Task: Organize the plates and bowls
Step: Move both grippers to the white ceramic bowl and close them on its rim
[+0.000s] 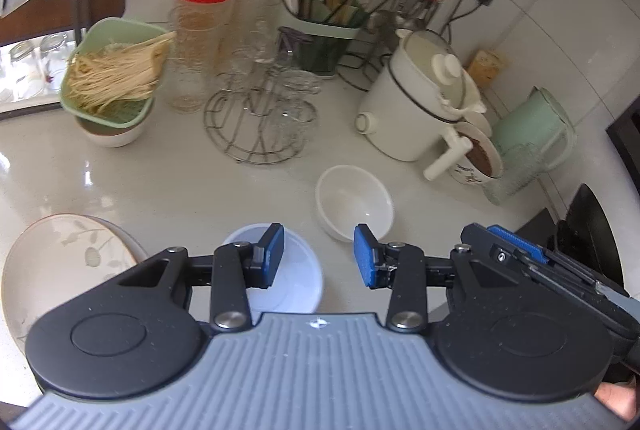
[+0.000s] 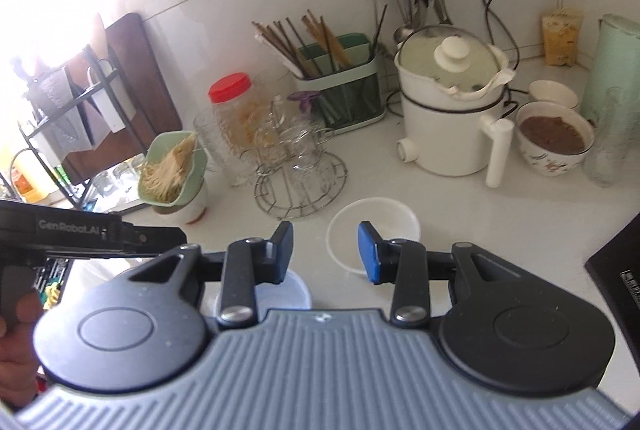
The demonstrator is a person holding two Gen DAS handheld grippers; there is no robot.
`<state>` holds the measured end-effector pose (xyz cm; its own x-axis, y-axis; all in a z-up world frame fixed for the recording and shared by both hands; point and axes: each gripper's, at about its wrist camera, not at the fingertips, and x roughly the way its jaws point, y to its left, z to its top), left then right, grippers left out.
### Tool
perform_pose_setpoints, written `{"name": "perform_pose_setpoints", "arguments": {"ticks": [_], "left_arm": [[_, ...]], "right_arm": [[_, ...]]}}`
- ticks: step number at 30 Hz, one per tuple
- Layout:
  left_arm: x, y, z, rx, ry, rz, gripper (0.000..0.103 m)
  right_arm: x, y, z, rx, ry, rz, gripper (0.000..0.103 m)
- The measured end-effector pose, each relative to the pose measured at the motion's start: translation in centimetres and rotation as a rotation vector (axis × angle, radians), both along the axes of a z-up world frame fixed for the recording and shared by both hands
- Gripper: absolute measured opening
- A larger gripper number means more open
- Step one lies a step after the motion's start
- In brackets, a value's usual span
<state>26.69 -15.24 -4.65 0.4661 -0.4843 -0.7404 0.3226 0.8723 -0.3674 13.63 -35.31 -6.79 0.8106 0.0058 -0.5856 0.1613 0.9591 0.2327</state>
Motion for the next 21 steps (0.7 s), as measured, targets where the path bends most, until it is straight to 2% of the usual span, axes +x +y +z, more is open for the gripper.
{"name": "perform_pose_setpoints", "arguments": {"ticks": [3,10,21], "left_arm": [[-0.3,-0.6,0.0,-0.02,0.004,-0.018,0.044],[-1.1,-1.4,-0.7,-0.014,0.008,-0.046,0.044],[-2.0,-1.0,-3.1,-0.022,0.01,-0.124,0.044]], "right_arm": [[-0.8,-0.4,0.3,-0.016,-0.02,-0.023,0.039],[-2.9,-1.2,0.0,-0.032,-0.02,-0.103,0.039],[-5.3,-0.4,-2.2,-0.035,0.037,-0.226,0.039]]}}
